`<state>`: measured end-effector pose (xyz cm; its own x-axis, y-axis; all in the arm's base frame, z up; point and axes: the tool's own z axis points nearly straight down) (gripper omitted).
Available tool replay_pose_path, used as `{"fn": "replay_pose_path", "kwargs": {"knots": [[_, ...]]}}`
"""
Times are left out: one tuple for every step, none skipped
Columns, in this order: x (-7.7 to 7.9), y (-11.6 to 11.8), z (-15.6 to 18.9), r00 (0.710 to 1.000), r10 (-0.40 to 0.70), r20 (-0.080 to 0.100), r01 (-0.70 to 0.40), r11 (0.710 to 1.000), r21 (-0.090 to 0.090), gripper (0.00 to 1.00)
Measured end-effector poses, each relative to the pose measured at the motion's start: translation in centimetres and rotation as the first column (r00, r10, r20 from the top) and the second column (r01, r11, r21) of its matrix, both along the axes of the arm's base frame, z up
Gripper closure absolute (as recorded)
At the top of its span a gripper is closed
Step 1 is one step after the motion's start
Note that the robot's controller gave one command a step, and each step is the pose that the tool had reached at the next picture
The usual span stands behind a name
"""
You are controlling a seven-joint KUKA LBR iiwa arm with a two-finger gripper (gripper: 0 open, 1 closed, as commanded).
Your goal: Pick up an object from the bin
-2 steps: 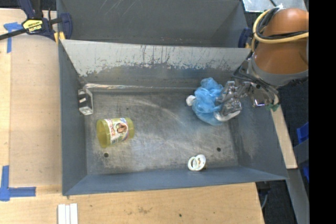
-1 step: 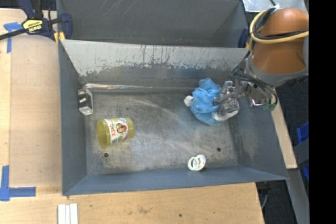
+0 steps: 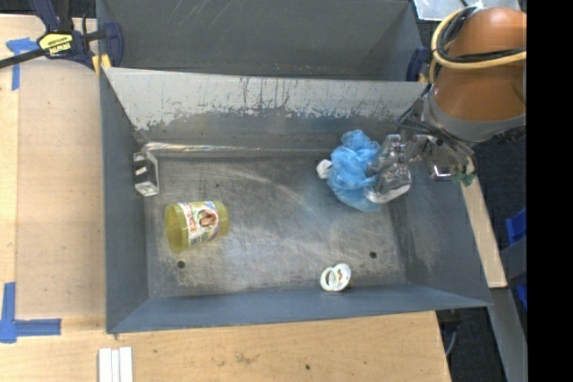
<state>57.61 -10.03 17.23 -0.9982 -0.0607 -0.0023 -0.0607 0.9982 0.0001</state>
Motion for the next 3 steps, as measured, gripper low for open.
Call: {"fn": "replay_pose_path", "kwargs": {"knots": [[0.6,0.2,0.6,1.000,0.021,0.004,-0.021,1.000,-0.001,1.00],[0.5,-0.5,1.3,1.000,0.013,0.002,-0.013,1.000,-0.001,1.00],[1.2,-0.2,0.2,1.000,0.015,0.000,-0.015,1.000,-0.001,1.00]]}}
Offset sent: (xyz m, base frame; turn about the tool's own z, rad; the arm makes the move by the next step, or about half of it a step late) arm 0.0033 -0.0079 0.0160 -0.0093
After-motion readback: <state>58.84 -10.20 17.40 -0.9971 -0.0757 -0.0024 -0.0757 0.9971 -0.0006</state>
